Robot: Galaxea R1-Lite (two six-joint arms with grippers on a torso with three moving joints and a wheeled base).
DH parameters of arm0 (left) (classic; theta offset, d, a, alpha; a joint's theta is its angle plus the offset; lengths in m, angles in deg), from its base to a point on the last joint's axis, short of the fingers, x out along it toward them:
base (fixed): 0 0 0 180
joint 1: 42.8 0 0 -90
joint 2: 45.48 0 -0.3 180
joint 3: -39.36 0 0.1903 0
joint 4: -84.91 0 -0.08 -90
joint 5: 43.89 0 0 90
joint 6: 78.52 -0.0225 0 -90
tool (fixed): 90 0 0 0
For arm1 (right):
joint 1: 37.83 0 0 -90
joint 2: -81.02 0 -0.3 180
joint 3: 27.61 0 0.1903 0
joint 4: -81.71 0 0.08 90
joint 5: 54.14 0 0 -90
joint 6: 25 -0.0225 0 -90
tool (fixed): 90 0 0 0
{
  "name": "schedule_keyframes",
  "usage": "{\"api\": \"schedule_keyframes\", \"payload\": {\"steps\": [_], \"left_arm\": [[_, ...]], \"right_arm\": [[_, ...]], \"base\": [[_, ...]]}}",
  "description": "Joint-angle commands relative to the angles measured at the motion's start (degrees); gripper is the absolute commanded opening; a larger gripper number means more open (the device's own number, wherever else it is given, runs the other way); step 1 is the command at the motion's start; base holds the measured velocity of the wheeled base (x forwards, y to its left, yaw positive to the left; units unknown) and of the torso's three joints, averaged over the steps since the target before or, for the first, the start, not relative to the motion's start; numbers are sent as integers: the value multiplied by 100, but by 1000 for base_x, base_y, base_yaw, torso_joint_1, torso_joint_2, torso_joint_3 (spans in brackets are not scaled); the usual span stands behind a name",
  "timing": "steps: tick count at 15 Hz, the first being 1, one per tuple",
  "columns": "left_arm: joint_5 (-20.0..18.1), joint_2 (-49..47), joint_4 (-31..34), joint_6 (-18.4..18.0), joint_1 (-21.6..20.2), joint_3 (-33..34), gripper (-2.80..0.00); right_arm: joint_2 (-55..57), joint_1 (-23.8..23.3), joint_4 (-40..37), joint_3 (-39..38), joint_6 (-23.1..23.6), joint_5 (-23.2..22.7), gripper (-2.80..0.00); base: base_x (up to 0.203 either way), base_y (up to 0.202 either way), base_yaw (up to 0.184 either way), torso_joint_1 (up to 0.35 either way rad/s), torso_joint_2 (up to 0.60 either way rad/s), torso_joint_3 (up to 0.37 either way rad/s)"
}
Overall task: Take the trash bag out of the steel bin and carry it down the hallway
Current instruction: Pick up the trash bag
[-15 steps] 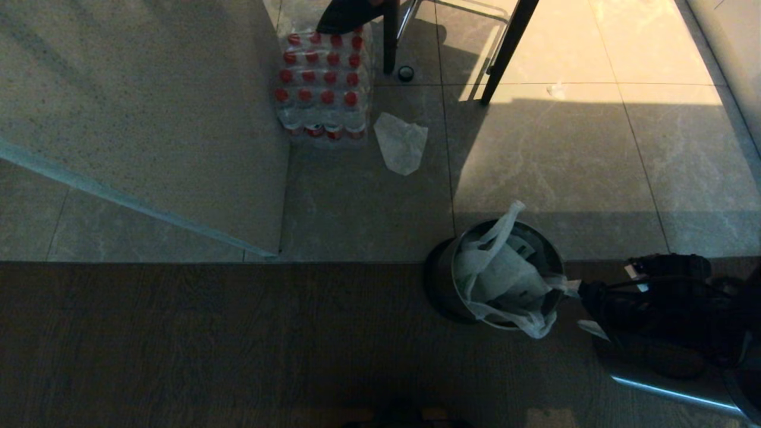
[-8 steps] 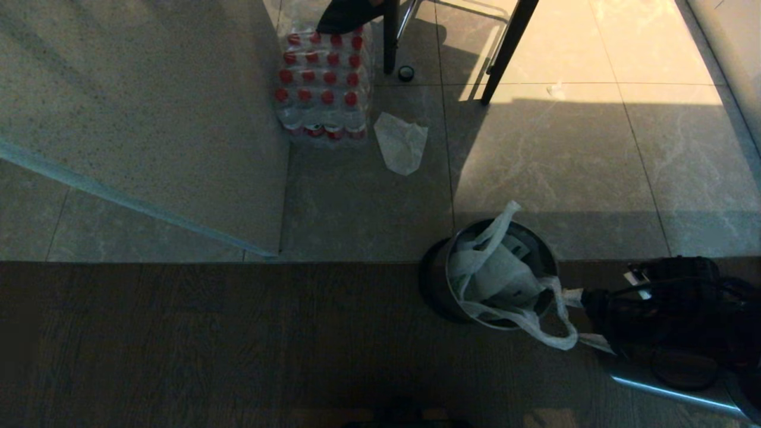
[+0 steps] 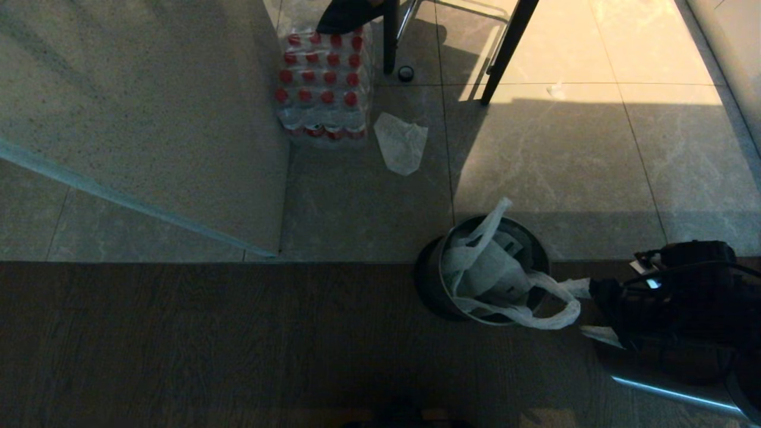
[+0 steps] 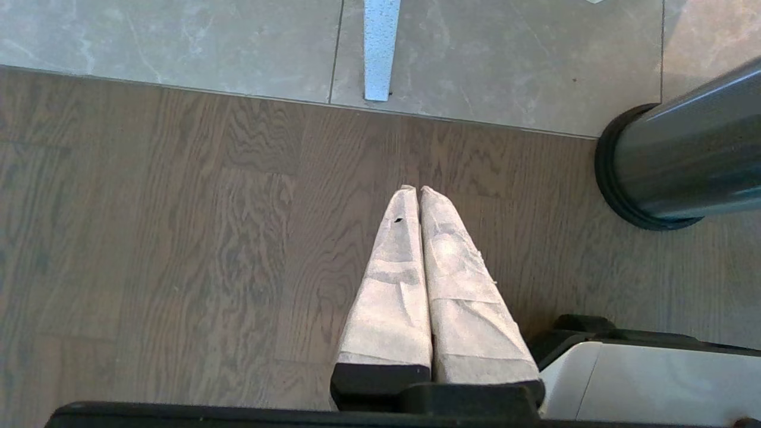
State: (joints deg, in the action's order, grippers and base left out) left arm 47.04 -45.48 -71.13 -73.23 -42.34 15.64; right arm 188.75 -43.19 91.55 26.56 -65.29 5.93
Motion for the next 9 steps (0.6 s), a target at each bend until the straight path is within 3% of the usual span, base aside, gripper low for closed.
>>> {"api": "schedule_keyframes", "payload": {"steps": [1, 9], "left_arm": [[4, 0, 2, 7, -2, 0, -280], [4, 0, 2, 7, -2, 0, -280]], "right_arm": [[-217, 105, -25, 58, -32, -22, 0], [-736, 580, -711, 743, -497, -4, 0]], "base": [[0, 0, 0, 0, 0, 0], [0, 0, 0, 0, 0, 0]]}}
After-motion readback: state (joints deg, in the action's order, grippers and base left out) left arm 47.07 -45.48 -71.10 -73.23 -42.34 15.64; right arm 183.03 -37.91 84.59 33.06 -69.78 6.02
